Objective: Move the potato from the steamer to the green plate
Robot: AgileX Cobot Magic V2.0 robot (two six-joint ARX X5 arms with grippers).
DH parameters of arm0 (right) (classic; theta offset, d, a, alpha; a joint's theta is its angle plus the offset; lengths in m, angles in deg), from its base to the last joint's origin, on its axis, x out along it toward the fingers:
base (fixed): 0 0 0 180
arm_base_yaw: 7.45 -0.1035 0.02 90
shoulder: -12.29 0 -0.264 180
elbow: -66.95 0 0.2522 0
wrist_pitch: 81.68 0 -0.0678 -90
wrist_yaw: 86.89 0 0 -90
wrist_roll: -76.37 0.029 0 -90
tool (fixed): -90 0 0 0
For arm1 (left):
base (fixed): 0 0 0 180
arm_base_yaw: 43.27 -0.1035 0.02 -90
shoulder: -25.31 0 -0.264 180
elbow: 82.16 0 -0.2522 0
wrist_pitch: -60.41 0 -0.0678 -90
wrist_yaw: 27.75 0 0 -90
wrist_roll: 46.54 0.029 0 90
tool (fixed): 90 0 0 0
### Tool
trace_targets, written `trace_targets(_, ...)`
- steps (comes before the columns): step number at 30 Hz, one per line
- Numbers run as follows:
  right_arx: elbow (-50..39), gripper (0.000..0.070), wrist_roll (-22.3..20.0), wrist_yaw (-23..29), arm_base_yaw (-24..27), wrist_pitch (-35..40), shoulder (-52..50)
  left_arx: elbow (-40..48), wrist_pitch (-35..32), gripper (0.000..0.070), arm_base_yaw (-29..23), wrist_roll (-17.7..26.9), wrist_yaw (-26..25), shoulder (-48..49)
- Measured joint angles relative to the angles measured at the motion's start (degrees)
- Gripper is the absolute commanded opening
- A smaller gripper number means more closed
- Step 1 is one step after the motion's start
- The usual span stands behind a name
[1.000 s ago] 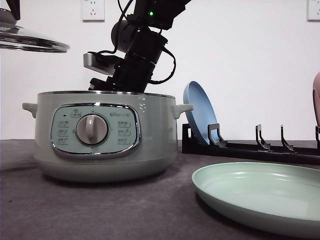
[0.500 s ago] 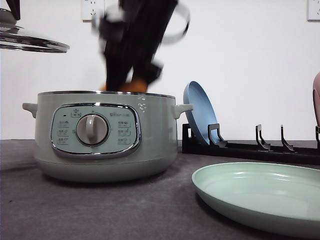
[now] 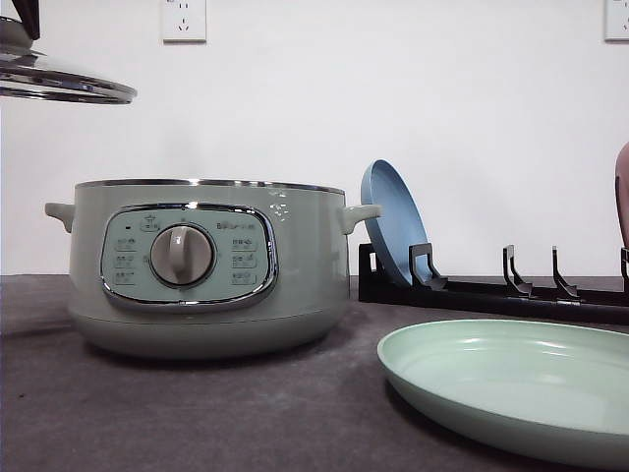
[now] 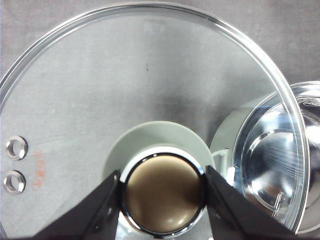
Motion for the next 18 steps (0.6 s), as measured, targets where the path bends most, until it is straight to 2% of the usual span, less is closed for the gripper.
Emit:
trace_targets(8, -21.6, 0.0259, 5.0, 1.1, 1.4, 0.0, -20.2, 0.0, 0.2, 0.0, -0.4, -0.1, 0.0, 0.0)
trace_targets(14, -39.3, 0.0259, 10.2, 1.3, 1.5, 0.9, -30.5, 0.0, 0.2, 0.0, -0.4, -0.2, 0.0, 0.0)
trace_targets(18, -51.9, 0.0259, 13.2, 1.3, 1.5, 9.7, -34.2, 0.0, 0.2, 0.0, -0.4, -0.2, 0.0, 0.0)
